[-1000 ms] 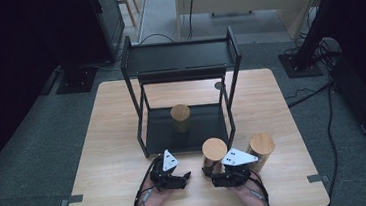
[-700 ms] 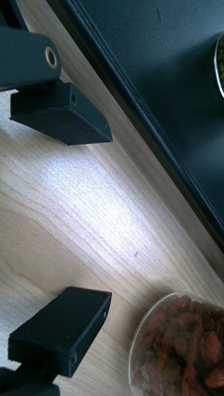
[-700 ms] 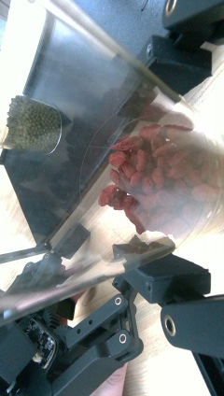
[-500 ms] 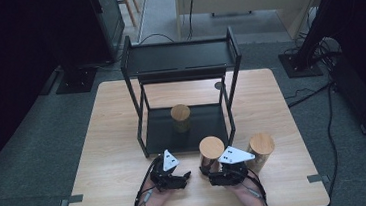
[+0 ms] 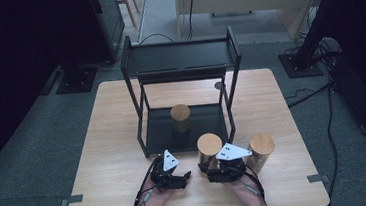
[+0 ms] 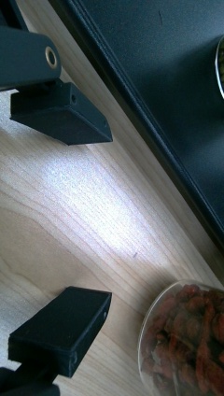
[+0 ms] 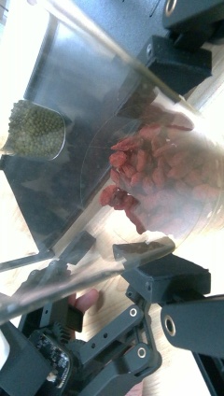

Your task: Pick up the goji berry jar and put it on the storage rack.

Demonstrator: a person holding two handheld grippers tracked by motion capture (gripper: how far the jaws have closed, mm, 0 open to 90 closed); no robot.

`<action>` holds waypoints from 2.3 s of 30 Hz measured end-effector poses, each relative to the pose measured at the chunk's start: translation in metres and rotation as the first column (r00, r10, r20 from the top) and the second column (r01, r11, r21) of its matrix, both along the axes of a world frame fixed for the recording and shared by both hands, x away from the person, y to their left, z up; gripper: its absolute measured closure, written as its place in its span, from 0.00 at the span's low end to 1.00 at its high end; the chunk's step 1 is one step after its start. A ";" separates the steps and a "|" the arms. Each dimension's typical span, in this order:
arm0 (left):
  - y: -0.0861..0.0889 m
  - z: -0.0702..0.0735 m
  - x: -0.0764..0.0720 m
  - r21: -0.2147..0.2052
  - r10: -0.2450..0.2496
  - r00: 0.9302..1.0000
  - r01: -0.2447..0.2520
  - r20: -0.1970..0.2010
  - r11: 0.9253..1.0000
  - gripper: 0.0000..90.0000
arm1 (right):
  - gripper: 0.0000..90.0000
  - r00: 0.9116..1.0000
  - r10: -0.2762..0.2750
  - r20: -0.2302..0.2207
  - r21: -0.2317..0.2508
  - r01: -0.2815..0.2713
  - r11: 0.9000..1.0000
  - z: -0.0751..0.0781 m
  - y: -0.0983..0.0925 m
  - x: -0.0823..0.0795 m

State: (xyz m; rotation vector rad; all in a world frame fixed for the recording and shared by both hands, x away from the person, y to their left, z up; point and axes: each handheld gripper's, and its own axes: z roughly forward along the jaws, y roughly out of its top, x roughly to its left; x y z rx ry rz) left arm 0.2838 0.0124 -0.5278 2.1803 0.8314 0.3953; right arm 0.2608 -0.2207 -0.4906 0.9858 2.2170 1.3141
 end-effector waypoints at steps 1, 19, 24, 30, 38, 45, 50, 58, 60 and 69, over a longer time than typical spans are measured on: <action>0.000 0.000 0.000 0.000 0.000 1.000 0.000 0.000 1.000 0.22 | 0.28 1.000 0.000 -0.005 0.002 0.000 1.000 0.000 0.001 0.000; 0.000 0.000 0.000 0.000 0.003 1.000 -0.003 0.000 1.000 0.22 | 0.28 1.000 -0.002 -0.005 0.000 0.002 1.000 0.007 0.006 0.007; -0.001 0.000 0.000 -0.001 0.001 1.000 -0.001 -0.001 1.000 0.22 | 0.28 1.000 -0.007 -0.013 0.004 0.007 1.000 0.008 0.006 0.009; -0.002 0.000 -0.001 0.000 -0.009 1.000 0.009 -0.002 1.000 0.22 | 0.28 1.000 -0.002 -0.010 -0.003 0.002 1.000 0.010 0.009 0.011; -0.002 0.000 -0.001 0.000 -0.010 1.000 0.010 -0.001 1.000 0.22 | 0.28 1.000 -0.003 -0.006 -0.005 0.003 1.000 0.013 0.012 0.015; -0.002 0.000 -0.001 -0.001 -0.012 1.000 0.012 -0.002 1.000 0.22 | 0.28 1.000 -0.007 -0.003 -0.019 0.006 1.000 0.015 0.014 0.019; -0.003 0.000 -0.002 0.001 -0.017 1.000 0.017 -0.001 1.000 0.22 | 0.28 1.000 -0.007 -0.004 -0.018 0.007 1.000 0.017 0.015 0.020; -0.003 0.000 -0.002 0.001 -0.018 1.000 0.018 -0.002 1.000 0.22 | 0.28 1.000 0.000 0.003 -0.035 0.000 0.999 0.018 0.020 0.025; -0.003 0.000 -0.002 0.002 -0.018 1.000 0.018 -0.002 1.000 0.22 | 0.28 1.000 0.003 0.004 -0.030 -0.003 1.000 0.019 0.021 0.027; -0.003 0.000 -0.002 0.001 -0.017 1.000 0.017 -0.003 1.000 0.22 | 0.28 1.000 -0.002 -0.005 -0.015 0.002 1.000 0.021 0.024 0.033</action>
